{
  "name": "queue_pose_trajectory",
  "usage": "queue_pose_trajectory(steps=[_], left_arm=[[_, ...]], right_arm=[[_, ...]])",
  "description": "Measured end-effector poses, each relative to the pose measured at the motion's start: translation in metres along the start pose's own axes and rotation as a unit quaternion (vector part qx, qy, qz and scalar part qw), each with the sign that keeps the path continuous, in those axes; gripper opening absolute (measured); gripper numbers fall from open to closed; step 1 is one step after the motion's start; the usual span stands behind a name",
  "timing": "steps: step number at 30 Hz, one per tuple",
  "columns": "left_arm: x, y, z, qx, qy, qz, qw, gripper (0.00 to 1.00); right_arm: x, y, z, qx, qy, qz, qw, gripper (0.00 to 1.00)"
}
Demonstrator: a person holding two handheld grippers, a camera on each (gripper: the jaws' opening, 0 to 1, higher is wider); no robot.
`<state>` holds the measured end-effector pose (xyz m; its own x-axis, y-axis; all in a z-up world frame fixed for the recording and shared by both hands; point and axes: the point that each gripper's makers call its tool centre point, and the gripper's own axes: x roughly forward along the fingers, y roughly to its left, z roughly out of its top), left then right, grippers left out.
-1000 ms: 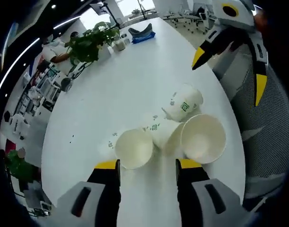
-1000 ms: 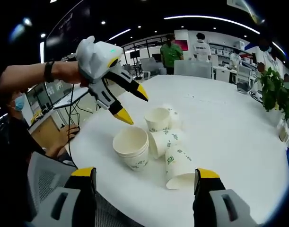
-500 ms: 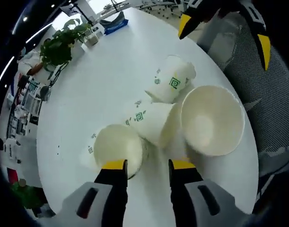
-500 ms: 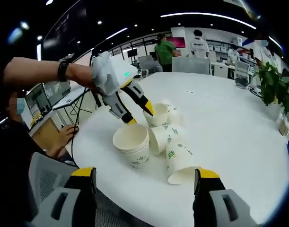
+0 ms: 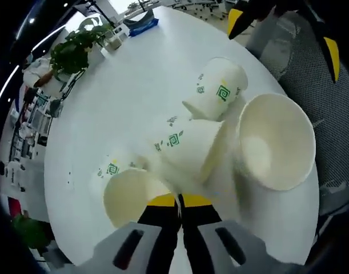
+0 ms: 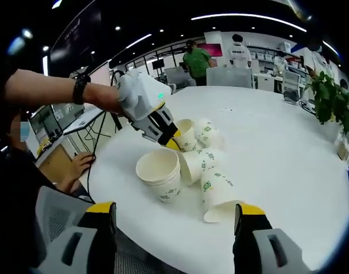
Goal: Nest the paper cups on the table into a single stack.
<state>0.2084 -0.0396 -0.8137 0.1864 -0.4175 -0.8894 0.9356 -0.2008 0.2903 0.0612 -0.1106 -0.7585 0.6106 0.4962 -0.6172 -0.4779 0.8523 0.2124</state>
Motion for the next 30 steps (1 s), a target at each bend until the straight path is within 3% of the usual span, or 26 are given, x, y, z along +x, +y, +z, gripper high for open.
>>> queue_pose_trajectory(steps=[17,21,30], left_arm=[[-0.031,-0.027,-0.014,-0.032,0.009,0.023,0.9992,0.00],[-0.041,-0.028,-0.018,-0.063,0.004,0.035,0.9974,0.00],[-0.063,-0.033,-0.025,-0.088,0.003,0.055,0.9946,0.00]], right_arm=[[0.002,0.001,0.002,-0.006,-0.004,0.007,0.9999,0.86],[0.002,-0.001,0.004,-0.007,-0.007,0.005,0.9999,0.86],[0.000,0.005,0.008,-0.013,-0.010,0.011,0.9998,0.86]])
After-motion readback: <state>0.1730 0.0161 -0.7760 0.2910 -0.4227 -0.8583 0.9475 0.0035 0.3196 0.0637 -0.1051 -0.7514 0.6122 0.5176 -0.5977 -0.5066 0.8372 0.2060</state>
